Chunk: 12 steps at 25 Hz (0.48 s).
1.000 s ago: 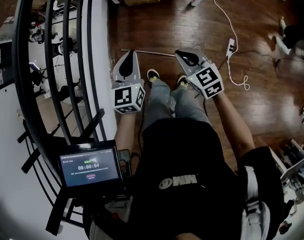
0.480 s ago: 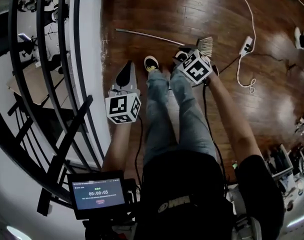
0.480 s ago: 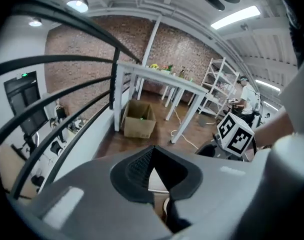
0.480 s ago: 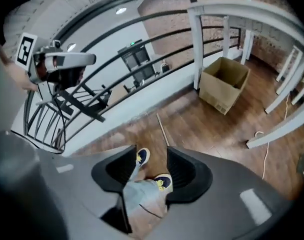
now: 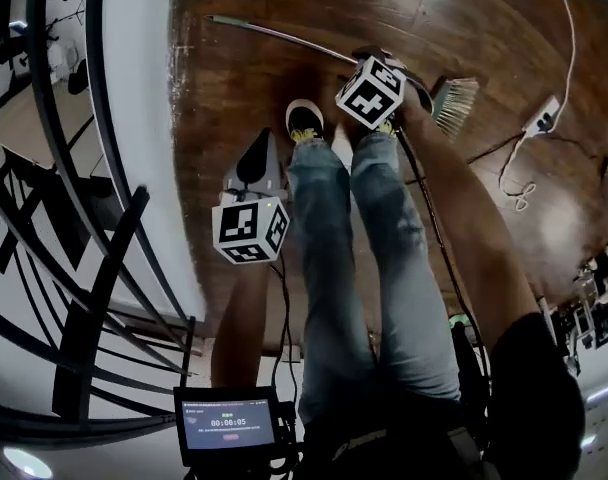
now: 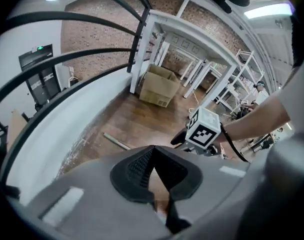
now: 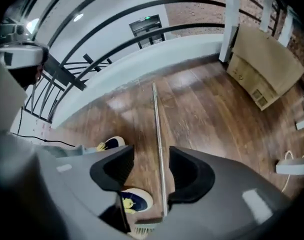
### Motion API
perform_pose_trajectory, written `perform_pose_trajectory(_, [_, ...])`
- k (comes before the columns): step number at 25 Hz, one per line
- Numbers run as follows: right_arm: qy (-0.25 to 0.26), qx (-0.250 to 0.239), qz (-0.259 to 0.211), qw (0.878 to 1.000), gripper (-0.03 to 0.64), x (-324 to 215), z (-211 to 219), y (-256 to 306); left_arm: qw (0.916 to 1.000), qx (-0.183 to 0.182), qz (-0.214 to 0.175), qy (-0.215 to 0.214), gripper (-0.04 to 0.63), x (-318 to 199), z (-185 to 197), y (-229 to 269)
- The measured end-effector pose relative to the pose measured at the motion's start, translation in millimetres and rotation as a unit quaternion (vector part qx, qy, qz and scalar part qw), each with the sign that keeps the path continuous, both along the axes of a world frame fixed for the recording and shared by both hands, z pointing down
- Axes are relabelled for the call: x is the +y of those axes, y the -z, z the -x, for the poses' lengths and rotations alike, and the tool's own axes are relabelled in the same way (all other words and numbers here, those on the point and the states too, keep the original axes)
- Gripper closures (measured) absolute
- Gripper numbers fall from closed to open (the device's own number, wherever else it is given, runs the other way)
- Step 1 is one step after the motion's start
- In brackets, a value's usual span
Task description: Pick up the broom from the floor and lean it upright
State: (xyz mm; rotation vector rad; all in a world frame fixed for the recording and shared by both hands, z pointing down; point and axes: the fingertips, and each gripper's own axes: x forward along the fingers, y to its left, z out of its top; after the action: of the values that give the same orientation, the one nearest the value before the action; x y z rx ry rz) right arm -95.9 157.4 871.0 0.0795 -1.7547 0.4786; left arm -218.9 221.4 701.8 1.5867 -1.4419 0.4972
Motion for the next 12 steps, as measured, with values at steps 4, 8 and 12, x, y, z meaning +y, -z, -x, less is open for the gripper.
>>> perform_pose_trajectory(4, [0.039, 0.01, 0.003, 0.999, 0.393, 16.0, 16.6, -77.2, 0.9984, 0.006, 0.032, 0.046, 0.581, 28.5, 9.9, -65.3])
perform_pose_trajectory(8, [0.07, 0.014, -0.018, 0.997, 0.393, 22.0, 32.4, -132.4, 0.9963, 0.014, 0.041, 0.074, 0.581, 40.8, 19.5, -104.3])
perform_pose_trajectory(12, [0.071, 0.02, -0.033, 0.997, 0.395, 15.2, 43.2, -162.0, 0.9959, 0.02, 0.039, 0.079, 0.581, 45.3, 24.5, -118.7])
